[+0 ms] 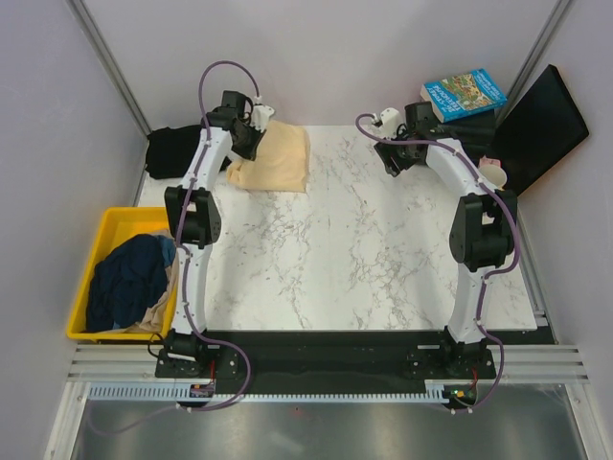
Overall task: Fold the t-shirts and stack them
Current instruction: Put the neatly folded tshirt into the corner of the board with the left arm
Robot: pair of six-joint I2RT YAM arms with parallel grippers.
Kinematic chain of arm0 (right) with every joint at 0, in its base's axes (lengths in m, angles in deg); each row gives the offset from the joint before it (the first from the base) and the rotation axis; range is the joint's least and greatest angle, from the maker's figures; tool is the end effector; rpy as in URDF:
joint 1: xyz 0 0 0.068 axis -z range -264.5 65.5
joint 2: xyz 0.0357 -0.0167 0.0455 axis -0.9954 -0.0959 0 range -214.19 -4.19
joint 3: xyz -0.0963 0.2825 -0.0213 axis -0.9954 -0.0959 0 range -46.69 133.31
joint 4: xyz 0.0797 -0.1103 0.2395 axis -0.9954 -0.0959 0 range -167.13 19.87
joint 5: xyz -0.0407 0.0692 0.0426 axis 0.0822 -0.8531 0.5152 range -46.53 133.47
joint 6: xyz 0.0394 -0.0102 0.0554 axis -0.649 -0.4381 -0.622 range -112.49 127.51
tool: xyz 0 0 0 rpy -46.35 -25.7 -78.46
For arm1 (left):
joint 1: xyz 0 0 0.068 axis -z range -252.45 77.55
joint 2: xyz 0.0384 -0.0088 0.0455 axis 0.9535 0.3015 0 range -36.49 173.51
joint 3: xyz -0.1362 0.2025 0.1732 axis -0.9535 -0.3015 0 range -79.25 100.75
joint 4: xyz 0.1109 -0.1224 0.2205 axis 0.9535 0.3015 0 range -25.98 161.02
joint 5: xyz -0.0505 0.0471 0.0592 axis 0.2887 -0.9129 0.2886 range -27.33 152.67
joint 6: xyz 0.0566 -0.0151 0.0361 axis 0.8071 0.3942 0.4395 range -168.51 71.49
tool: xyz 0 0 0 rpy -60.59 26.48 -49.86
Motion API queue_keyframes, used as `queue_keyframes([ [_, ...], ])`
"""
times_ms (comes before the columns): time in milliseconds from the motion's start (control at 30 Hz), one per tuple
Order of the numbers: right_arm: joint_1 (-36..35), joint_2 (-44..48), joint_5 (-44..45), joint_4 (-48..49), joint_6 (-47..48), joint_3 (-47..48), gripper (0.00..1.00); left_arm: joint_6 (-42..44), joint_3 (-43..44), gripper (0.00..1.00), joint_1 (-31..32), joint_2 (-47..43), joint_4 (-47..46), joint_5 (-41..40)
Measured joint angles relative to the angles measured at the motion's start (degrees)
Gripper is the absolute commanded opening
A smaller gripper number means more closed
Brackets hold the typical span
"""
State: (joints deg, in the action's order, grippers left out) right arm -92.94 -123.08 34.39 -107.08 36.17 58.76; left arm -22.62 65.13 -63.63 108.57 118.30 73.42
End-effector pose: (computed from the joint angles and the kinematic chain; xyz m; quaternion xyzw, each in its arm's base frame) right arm 0.5028 0.0836 0.2671 -0.3239 0.8806 0.0141 0.3455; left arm 0.5846 -0.1011 0.2318 0.3101 0.8978 -0.0439 0.3096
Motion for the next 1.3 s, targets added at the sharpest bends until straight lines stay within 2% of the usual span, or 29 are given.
queue_keyframes([
  [567,0.0,0.0,0.0,0.0,0.1,0.0,0.66,12.8,0.4,0.02,-6.7,-3.6,-4.1,-13.7],
  [1300,-0.1,0.0,0.0,-0.1,0.1,0.0,0.66,15.3,3.1,0.02,-14.3,-4.1,-6.7,-19.8],
])
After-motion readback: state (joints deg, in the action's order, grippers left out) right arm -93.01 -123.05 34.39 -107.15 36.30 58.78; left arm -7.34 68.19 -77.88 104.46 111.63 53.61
